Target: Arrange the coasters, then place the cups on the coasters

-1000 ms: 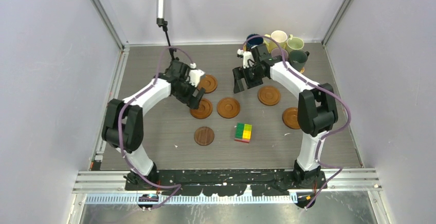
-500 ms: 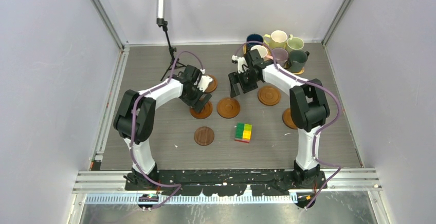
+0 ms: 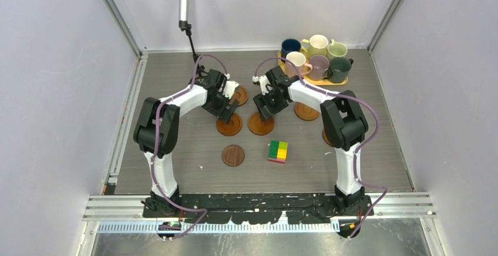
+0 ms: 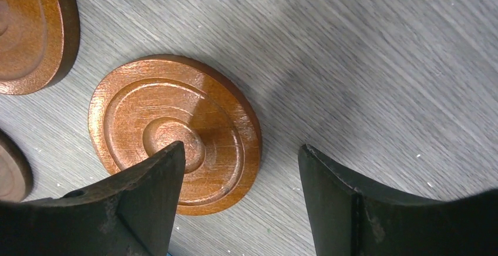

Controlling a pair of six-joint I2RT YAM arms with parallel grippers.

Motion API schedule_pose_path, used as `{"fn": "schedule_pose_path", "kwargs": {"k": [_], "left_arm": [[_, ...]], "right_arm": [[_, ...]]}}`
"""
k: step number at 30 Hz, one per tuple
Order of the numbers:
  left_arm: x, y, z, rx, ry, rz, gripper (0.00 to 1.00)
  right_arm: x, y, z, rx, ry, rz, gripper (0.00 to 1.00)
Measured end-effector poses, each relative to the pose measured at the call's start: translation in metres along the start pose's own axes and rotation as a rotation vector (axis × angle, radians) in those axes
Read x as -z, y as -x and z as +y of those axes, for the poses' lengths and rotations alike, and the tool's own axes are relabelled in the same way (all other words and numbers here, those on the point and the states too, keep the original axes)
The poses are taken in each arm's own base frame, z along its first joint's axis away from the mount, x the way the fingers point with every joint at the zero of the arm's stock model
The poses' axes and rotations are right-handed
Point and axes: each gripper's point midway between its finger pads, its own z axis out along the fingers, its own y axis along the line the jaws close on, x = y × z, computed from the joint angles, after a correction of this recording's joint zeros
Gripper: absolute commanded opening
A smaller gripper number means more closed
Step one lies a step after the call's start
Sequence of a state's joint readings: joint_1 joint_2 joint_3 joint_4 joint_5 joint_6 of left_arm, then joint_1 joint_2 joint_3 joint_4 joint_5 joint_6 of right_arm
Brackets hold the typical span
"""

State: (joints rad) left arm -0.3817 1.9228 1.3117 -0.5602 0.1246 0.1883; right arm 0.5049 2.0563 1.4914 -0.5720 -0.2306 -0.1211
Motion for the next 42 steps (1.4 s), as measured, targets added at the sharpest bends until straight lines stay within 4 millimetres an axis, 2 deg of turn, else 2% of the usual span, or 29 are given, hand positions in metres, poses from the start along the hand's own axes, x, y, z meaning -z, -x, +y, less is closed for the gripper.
{"fn": "schedule_pose_path", "kwargs": {"k": [4,10,13,16,18,22,28,31,34,37,42], "left_arm": [[-0.004,0.008,0.000,0.008,-0.009,-0.008,0.76],[-0.003,0.006,0.004,0.010,-0.020,-0.002,0.51],[0.002,-0.006,0.022,0.039,-0.015,0.004,0.49],[0.013,-0.031,0.052,0.098,0.009,0.013,0.48],[0.020,-0.047,0.075,0.144,0.029,0.015,0.48],[0.030,-0.067,0.110,0.204,0.063,0.012,0.48],[0.040,-0.087,0.150,0.267,0.095,0.011,0.50],[0.044,-0.094,0.165,0.282,0.110,0.013,0.59],[0.046,-0.098,0.172,0.274,0.116,0.013,0.70],[0.048,-0.100,0.172,0.260,0.111,0.013,0.74],[0.054,-0.100,0.151,0.243,0.071,0.011,0.77]], "right_arm": [[-0.002,-0.001,0.004,0.042,-0.023,0.008,0.70],[-0.004,-0.002,0.003,0.066,-0.052,0.016,0.61],[-0.006,-0.001,0.002,0.069,-0.066,0.017,0.55],[-0.011,0.008,0.006,0.071,-0.068,0.006,0.50],[-0.017,0.019,0.010,0.066,-0.064,-0.008,0.48],[-0.029,0.041,0.022,0.064,-0.046,-0.045,0.45],[-0.044,0.065,0.044,0.077,-0.016,-0.083,0.42],[-0.049,0.072,0.052,0.082,-0.005,-0.096,0.42],[-0.049,0.073,0.055,0.084,0.000,-0.101,0.42],[-0.049,0.073,0.055,0.084,0.004,-0.101,0.42],[-0.049,0.073,0.053,0.081,0.006,-0.106,0.41]]}}
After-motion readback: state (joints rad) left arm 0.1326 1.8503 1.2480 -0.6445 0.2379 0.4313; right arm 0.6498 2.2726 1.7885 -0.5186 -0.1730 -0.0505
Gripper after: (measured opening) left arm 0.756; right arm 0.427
